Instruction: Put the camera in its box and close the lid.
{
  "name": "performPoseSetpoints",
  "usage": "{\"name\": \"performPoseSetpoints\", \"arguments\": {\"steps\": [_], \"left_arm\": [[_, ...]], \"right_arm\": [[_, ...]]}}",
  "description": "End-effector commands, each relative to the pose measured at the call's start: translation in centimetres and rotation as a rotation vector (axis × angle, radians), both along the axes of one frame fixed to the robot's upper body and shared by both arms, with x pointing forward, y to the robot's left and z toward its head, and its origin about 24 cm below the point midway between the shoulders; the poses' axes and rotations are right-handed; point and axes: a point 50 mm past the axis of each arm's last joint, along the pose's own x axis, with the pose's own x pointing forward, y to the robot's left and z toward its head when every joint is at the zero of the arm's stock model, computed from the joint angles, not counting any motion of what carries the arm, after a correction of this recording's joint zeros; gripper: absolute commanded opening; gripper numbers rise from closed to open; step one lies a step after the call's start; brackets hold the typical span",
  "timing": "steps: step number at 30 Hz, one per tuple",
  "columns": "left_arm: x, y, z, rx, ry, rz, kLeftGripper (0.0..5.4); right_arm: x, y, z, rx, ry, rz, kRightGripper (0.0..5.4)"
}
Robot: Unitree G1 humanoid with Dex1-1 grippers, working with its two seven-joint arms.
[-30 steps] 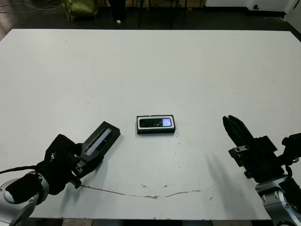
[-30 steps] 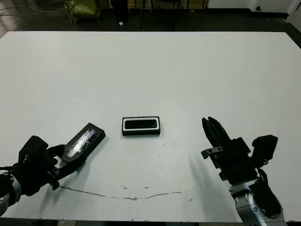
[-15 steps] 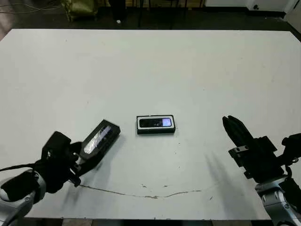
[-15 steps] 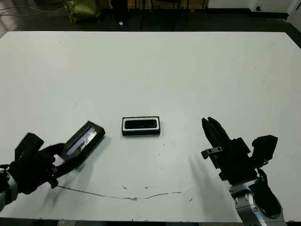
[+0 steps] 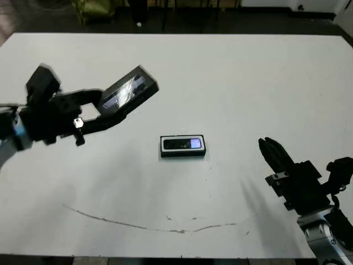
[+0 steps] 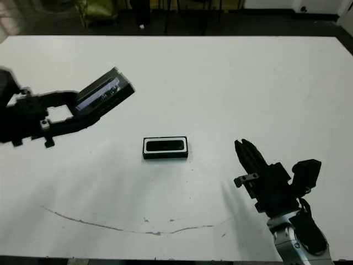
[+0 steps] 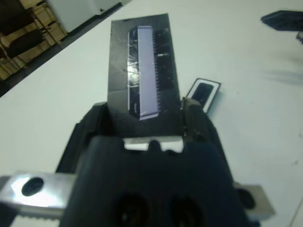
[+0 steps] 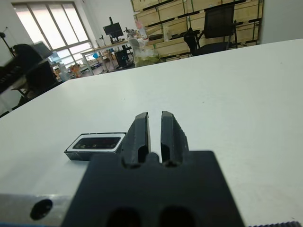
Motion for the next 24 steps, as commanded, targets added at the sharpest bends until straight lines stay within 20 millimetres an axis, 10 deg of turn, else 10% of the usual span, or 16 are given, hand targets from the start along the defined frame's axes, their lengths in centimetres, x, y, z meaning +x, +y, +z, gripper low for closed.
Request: {"name": "performPoseSetpoints", "arguments": {"steps": [1,24], "left_arm": [[1.4,0.0,-1.4,0.040,0.048,-0.054,2.21],[3.2,-2.5,-5.6,0.031,0.067,-0.231,2.21]], "right_arm": [[-0.2,-0.3,-0.6,-0.032,0.045,-0.019,0.00],[0.1,-0.3,-1.2,-0.069,0.055,-0.001,0.00]]}}
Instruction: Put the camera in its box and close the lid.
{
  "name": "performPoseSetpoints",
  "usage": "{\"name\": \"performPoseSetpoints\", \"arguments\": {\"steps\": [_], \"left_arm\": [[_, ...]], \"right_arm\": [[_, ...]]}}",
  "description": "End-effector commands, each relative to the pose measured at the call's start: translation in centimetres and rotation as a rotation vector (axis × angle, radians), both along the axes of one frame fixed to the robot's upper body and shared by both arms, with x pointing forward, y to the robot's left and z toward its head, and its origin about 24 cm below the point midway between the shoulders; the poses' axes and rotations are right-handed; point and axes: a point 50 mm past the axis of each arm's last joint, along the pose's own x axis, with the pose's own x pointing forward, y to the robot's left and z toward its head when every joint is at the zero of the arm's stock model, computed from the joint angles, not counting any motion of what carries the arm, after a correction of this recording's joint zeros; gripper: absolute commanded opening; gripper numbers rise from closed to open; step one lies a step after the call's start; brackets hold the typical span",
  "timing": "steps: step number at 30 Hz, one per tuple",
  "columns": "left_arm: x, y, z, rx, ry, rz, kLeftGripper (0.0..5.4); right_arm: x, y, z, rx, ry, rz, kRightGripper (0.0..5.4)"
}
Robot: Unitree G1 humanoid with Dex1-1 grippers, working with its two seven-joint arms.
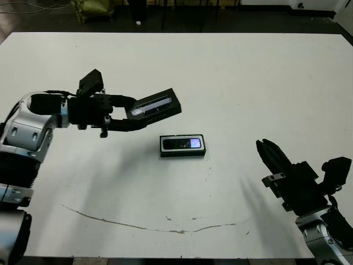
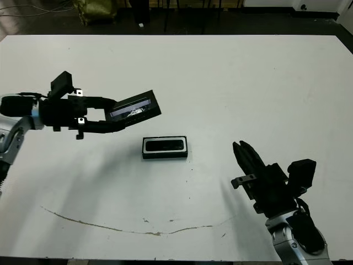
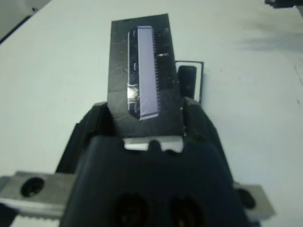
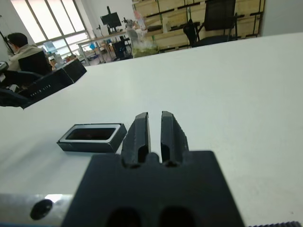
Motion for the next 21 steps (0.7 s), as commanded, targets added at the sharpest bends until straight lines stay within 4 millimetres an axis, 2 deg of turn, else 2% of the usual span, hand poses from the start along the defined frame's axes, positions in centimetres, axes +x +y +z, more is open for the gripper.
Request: {"name": "performPoseSetpoints", "arguments": {"steps": [1,12,21], "left_arm": [[-0.4,-0.3,-1.2,-0.003,0.026,-0.017,2.21],[-1.9,-1.1,-2.7,-0.048,-0.010,-0.050,2.21],[-1.7,-1.1,-3.9,-0.020,0.012,-0.035,2.21]], "right_arm": [[-0.1,-0.3,-0.4,-0.029,0.025,-0.003,0.00],[0.0,-0.2,-0.3,-0.014,0.028,0.001,0.00],[0.0,-0.2,-0.4,0.017,0.021,0.014,0.00]]}}
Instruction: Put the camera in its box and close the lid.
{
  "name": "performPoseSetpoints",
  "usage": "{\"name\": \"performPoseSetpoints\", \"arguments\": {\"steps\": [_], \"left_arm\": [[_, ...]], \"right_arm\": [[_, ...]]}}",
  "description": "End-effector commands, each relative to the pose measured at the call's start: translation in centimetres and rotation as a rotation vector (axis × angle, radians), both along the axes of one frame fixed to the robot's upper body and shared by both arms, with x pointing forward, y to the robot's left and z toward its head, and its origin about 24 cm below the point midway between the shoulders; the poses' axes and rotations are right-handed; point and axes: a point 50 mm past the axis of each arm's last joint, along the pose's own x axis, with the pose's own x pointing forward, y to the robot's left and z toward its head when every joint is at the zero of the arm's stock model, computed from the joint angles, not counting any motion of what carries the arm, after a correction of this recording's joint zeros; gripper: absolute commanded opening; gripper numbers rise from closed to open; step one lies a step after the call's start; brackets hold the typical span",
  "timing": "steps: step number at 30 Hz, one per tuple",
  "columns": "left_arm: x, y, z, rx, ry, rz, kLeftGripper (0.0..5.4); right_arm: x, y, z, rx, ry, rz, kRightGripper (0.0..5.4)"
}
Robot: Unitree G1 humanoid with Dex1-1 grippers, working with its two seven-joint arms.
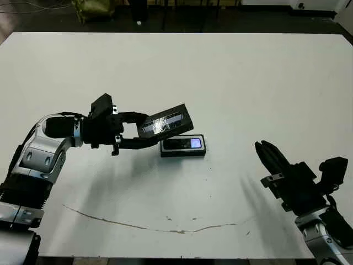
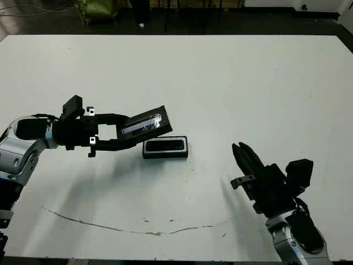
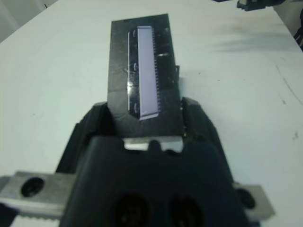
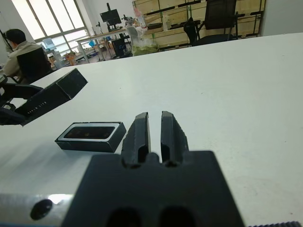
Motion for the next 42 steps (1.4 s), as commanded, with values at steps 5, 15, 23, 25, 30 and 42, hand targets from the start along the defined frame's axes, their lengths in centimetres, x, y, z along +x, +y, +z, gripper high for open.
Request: {"name": "performPoseSetpoints", "arguments": {"steps": [5,15,23,25,30,42], "left_arm": [[0.4,-0.1,-1.8,0.054,0.035,0.010,2.21],[1.4,-0.5,-2.7,0.090,0.064,0.022,2.21],[1.6,-0.6,-3.2,0.110,0.103,0.003,2.21],[1.6,-0.7,-3.2,0.108,0.110,0.000,2.21],[1.4,-0.7,-3.3,0.089,0.114,-0.012,2.21],[1.2,-0.9,-3.6,0.091,0.134,-0.041,2.21]], "right_arm": [[0.0,-0.3,-0.4,-0.007,0.018,0.005,0.00],[0.1,-0.3,-0.5,-0.021,0.016,0.005,0.00],[0.0,-0.2,-0.6,-0.018,0.019,-0.002,0.00],[0.0,-0.3,-0.6,-0.020,0.023,-0.004,0.00],[-0.1,-0.3,-0.6,-0.017,0.030,-0.004,0.00],[0.0,-0.2,-0.7,-0.018,0.029,-0.001,0.00]]}}
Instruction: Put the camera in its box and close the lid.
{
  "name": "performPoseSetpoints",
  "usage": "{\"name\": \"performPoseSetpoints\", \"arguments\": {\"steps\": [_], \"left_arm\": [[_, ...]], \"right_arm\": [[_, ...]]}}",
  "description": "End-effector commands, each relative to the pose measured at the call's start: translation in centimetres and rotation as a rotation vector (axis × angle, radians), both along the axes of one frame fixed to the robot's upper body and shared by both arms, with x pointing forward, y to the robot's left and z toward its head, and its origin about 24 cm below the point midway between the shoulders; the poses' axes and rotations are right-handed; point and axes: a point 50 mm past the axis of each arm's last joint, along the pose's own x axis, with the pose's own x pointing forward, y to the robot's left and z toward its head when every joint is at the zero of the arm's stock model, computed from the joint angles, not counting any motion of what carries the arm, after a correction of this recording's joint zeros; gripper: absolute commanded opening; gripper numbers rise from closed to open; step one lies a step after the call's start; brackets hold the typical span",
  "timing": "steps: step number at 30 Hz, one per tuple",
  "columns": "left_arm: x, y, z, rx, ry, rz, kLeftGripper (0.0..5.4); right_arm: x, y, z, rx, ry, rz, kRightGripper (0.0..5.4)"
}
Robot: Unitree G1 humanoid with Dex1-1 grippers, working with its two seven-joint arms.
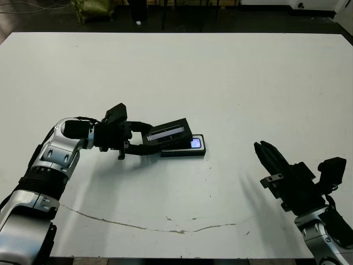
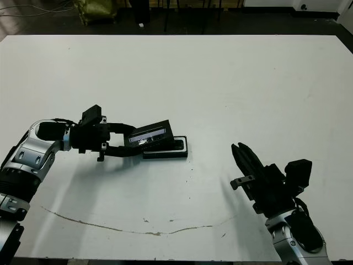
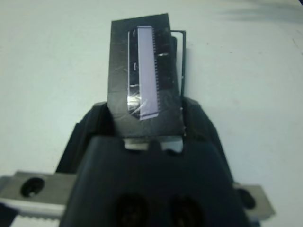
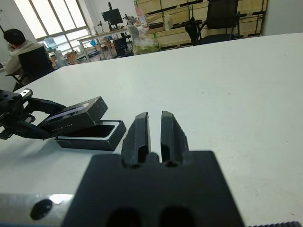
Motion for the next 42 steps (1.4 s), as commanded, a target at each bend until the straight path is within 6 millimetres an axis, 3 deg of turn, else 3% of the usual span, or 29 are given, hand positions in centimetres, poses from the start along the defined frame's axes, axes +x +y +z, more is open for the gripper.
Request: {"name": "performPoseSetpoints", "arguments": {"steps": [1,42], "left_arm": [[-0.2,-0.1,-0.7,0.013,0.026,-0.012,2.21],[0.3,-2.1,-2.7,0.123,0.044,-0.068,2.21]], "right_arm": [[-0.1,-0.2,-0.5,-0.010,0.029,-0.009,0.00],[-0.2,-0.2,-0.3,-0.003,0.030,0.001,0.00]]}}
